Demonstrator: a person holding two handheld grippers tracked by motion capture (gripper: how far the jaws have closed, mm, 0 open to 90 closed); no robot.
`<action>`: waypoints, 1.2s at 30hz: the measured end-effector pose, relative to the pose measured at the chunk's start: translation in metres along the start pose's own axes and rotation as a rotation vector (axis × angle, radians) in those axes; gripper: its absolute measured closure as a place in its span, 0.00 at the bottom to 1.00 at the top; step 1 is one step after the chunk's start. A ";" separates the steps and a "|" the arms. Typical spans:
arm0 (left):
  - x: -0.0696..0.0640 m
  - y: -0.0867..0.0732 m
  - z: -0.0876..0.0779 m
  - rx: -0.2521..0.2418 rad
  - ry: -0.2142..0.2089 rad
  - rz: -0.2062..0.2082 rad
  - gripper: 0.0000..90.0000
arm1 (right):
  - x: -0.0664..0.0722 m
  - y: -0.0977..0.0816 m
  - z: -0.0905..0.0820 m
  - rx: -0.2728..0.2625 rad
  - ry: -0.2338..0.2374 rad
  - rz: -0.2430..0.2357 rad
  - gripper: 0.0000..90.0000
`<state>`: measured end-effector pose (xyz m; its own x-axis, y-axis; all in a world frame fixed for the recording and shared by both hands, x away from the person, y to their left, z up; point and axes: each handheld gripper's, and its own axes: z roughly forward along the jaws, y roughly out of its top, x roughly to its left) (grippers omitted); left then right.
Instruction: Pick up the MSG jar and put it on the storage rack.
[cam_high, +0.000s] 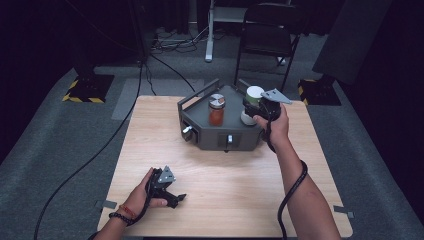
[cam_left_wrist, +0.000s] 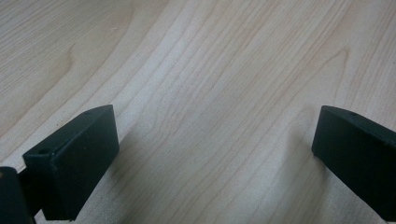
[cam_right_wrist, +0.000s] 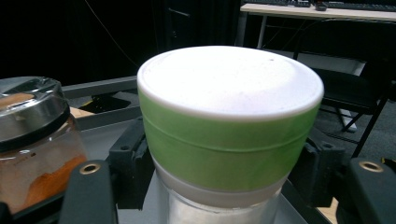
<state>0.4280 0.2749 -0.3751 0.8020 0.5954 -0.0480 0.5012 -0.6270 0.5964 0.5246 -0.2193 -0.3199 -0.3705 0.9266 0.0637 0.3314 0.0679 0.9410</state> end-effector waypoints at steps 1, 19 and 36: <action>0.000 0.000 0.000 0.000 0.000 0.000 0.00 | -0.001 0.000 0.000 -0.001 0.004 -0.002 0.36; 0.000 0.000 0.000 0.000 -0.001 0.000 0.00 | -0.002 0.003 -0.008 0.012 -0.004 -0.125 0.03; 0.000 0.000 0.000 0.000 -0.001 0.000 0.00 | 0.003 -0.009 -0.035 -0.024 0.009 -0.233 0.03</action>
<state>0.4281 0.2749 -0.3751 0.8020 0.5953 -0.0488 0.5016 -0.6269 0.5961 0.4904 -0.2303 -0.3168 -0.4422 0.8837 -0.1536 0.2157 0.2710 0.9381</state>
